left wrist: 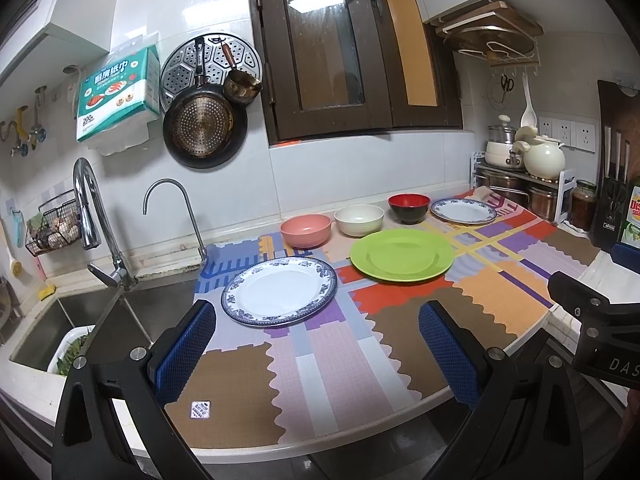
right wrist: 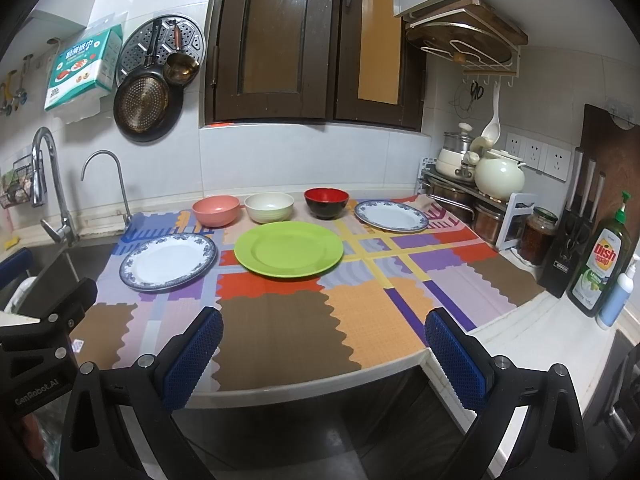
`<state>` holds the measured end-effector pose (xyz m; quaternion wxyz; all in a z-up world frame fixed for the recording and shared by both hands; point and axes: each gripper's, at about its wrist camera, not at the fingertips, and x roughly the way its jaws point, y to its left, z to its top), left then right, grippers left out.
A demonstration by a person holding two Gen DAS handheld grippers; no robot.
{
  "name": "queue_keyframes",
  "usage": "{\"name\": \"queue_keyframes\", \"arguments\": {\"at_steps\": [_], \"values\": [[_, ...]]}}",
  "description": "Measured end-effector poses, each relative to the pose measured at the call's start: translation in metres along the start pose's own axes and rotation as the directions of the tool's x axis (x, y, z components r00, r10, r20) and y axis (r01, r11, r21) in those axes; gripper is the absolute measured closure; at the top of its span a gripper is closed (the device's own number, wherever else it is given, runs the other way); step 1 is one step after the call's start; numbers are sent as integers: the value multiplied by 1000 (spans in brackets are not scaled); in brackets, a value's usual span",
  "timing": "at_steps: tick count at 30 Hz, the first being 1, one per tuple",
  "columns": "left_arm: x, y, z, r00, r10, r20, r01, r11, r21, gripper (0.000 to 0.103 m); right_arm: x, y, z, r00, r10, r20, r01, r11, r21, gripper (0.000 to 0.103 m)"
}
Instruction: Organize plates and bowls
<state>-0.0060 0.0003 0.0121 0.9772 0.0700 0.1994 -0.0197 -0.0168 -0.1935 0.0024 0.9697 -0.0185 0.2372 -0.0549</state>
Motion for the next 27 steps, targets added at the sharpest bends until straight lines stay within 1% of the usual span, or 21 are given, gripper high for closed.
{"name": "queue_keyframes", "arguments": {"at_steps": [15,22,27], "values": [[2,-3,6,1000,-3,-1,3,1000,2,0,1,0,0,1000,-2,1,2,1000,-1,1],[17,-15,10,1000,-16,-17,17,1000,6,0,11,-9,1,1000,1,-11,-1,1000,4,1],[32,-30,13,1000,-4,-20,4,1000,-4,0,25,-19,3,1000,11,-19,-11,1000,-1,1]]}}
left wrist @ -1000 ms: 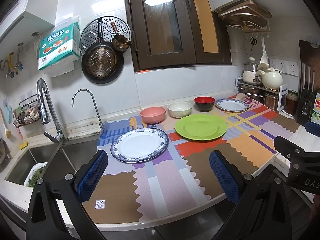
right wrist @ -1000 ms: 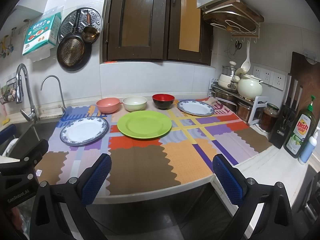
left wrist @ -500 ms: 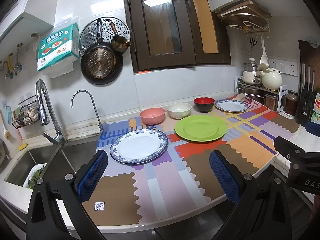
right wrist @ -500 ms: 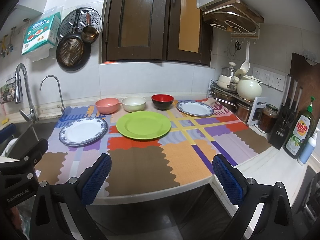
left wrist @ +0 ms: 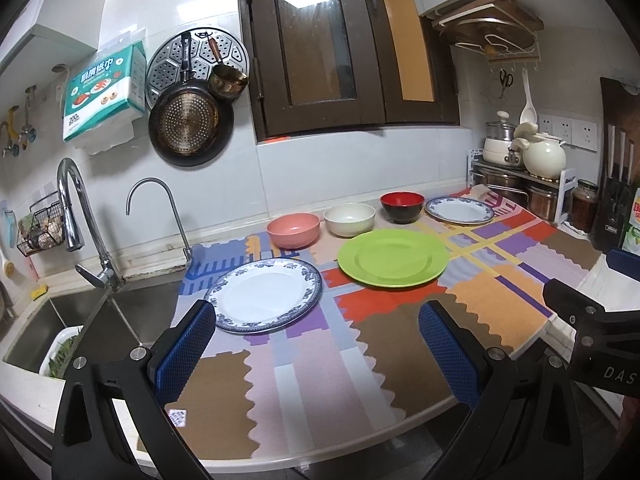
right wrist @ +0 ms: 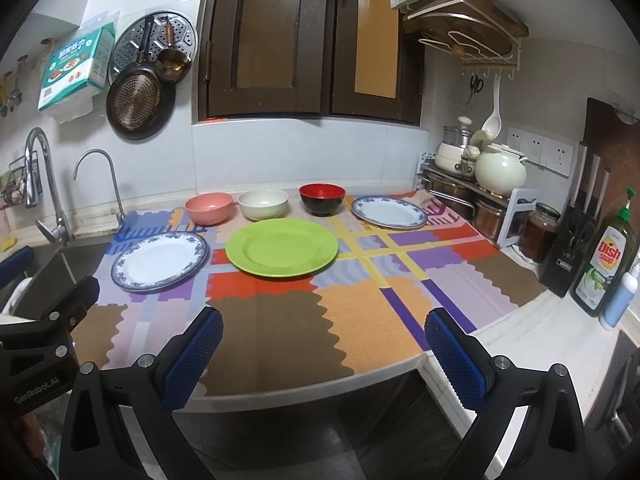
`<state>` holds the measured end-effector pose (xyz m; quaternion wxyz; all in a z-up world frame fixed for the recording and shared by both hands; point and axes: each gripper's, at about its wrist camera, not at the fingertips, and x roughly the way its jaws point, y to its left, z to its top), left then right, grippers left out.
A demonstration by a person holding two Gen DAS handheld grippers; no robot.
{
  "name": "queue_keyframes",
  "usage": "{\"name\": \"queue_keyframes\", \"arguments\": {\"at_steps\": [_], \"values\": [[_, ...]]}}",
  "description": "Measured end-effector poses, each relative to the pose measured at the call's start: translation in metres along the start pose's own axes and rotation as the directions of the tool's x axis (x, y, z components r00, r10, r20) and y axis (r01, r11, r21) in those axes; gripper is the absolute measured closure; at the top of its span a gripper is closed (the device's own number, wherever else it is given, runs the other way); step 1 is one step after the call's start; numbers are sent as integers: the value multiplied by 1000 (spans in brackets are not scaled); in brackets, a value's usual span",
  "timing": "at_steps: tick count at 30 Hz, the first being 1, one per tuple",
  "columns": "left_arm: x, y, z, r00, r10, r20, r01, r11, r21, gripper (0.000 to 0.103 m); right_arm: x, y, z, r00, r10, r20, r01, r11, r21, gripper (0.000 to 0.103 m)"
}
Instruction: Organize plates and bowls
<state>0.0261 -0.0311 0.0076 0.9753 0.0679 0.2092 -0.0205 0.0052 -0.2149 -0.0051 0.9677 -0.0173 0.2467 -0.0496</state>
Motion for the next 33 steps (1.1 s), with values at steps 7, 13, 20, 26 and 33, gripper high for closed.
{"name": "queue_keyframes", "arguments": {"at_steps": [7,13,20,26,33], "values": [[30,-28,11,999,27,-23,-27,999,-20,0,31,-19,15,999,32,6,-32,998,-48,1],[53,-46,15,998,43,-44,-45,998,-50,0,61,-39,25,998,58,14,-57,997,-56,1],[89,-54,29,995,63,-83,-65,998,-27,0,99,-50,35,995,99,-9,-99,995,-31,1],[133,-49,43,995,41,-93,-43,999,-18,0,134,-48,52,996,93,-6,-93,996,-15,1],[186,-38,61,995,34,-98,-34,999,3,4,180,-27,76,997,71,-4,-71,996,-58,1]]}}
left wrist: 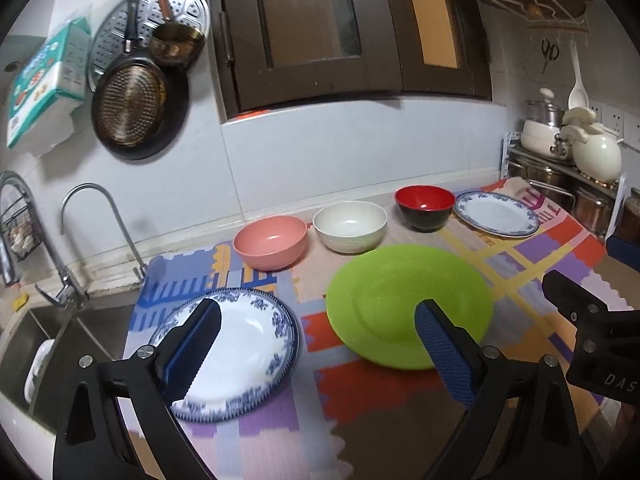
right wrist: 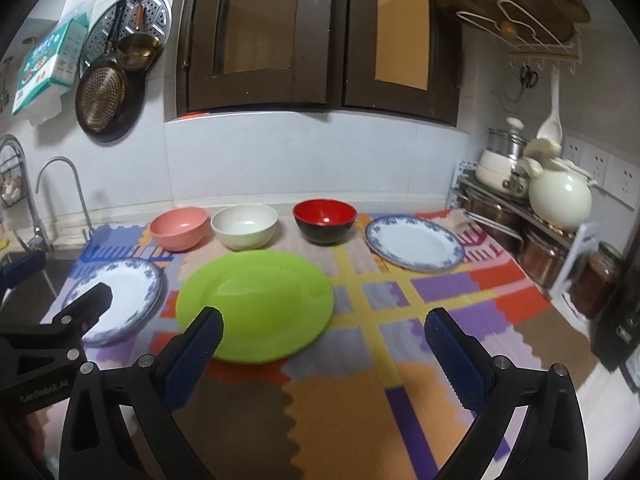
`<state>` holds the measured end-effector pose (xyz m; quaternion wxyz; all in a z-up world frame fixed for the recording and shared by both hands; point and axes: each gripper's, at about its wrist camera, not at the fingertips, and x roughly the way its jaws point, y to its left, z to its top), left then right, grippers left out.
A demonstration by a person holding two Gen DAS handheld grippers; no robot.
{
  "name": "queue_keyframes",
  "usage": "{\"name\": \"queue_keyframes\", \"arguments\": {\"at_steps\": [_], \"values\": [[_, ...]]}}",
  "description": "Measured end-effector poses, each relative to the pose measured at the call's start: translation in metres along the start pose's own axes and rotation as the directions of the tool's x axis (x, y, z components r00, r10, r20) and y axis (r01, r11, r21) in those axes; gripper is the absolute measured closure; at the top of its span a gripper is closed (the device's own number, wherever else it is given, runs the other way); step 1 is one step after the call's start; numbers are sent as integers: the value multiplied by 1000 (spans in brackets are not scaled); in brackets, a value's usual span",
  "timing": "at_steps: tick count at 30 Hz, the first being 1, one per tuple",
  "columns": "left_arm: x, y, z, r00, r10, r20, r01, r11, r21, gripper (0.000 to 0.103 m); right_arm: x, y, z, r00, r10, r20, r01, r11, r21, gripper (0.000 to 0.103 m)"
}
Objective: Organize plates and bowls
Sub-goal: 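Move the right tool toward the rim of the lime-green plate, then close the right tool on the green plate rim and lift it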
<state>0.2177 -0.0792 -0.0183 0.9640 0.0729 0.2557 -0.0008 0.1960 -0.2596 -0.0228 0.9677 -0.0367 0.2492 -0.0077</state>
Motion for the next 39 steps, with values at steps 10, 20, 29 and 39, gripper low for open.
{"name": "queue_keyframes", "arguments": {"at_steps": [10,20,29,39], "values": [[66,-7,17,997,30,-78,-29,1000,8,8,68,0,17,998,23,-65,-25,999,-31,1],[135,-14,9,978,28,-207,-19,999,42,18,146,-6,7,973,83,-217,-78,996,30,8],[176,-19,-4,955,-32,-296,39,999,18,30,187,-5,-6,947,80,-310,-77,997,23,20],[198,-18,-7,929,-67,-364,65,998,-19,44,207,-8,-5,925,73,-373,-66,997,32,34]]}}
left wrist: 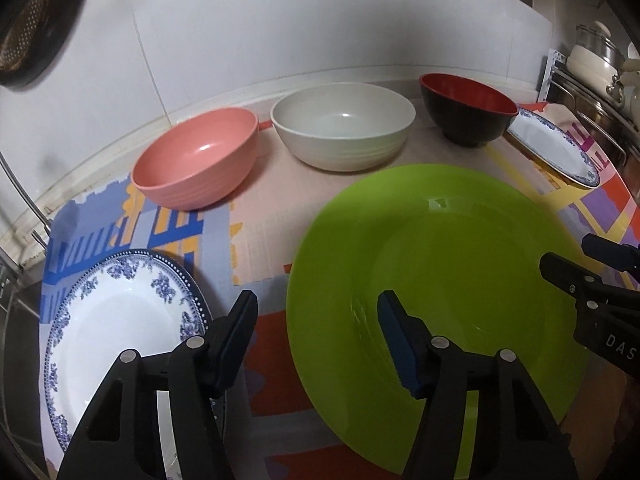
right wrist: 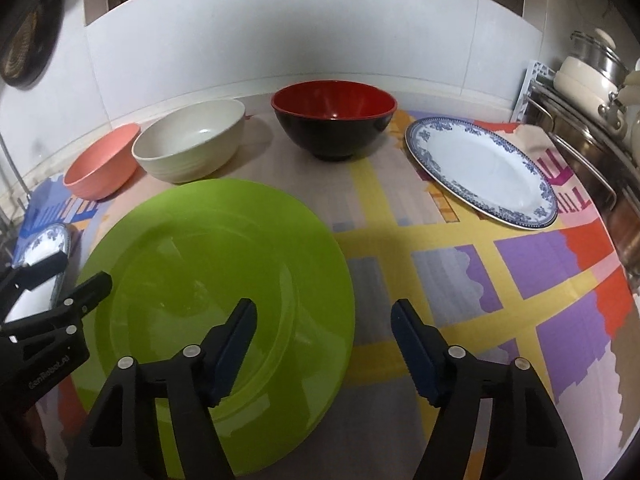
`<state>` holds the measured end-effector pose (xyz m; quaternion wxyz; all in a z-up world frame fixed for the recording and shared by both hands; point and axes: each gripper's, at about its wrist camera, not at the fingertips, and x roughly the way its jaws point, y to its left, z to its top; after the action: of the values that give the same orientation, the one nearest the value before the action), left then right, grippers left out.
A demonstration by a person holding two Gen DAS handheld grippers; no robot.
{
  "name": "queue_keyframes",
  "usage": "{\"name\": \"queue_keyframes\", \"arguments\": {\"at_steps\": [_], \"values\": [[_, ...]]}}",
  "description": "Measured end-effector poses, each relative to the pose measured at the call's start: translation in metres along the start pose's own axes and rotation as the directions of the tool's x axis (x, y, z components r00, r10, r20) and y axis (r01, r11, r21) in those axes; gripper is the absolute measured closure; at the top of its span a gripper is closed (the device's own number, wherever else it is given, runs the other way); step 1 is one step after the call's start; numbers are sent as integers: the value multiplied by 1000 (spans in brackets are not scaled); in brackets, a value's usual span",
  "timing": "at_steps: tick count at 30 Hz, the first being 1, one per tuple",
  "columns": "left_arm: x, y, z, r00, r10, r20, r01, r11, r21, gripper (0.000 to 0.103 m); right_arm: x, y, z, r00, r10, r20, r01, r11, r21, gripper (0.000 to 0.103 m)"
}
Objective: Organize plates and bowls
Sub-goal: 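Close the right tool on the green plate rim and lift it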
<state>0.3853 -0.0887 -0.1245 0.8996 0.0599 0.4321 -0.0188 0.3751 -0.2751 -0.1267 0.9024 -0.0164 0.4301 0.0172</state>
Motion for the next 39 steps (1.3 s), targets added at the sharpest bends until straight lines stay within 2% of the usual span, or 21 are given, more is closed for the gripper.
{"name": "queue_keyframes", "arguments": {"at_steps": [8,10,14,27,33,39], "values": [[9,6,2,996,-65,-55,62,997,-49,55,8,3,4,999,4,-38,-5,1000,-29,49],[10,7,2,996,-74,-58,71,996,-57,57,9,4,5,999,7,-46,-8,999,-37,56],[10,8,3,994,-86,-63,81,994,-66,61,12,5,6,998,-2,-60,-1,999,-45,62],[-3,3,6,997,-64,-45,61,996,-57,65,5,2,8,998,-14,-60,11,999,-52,64],[-14,-12,10,996,-63,-58,61,998,-33,65,-7,-10,10,997,-30,-73,31,1000,2,66],[-38,-28,15,998,-63,-27,63,998,0,65,-23,-27,8,995,-29,-96,38,996,84,66]]}}
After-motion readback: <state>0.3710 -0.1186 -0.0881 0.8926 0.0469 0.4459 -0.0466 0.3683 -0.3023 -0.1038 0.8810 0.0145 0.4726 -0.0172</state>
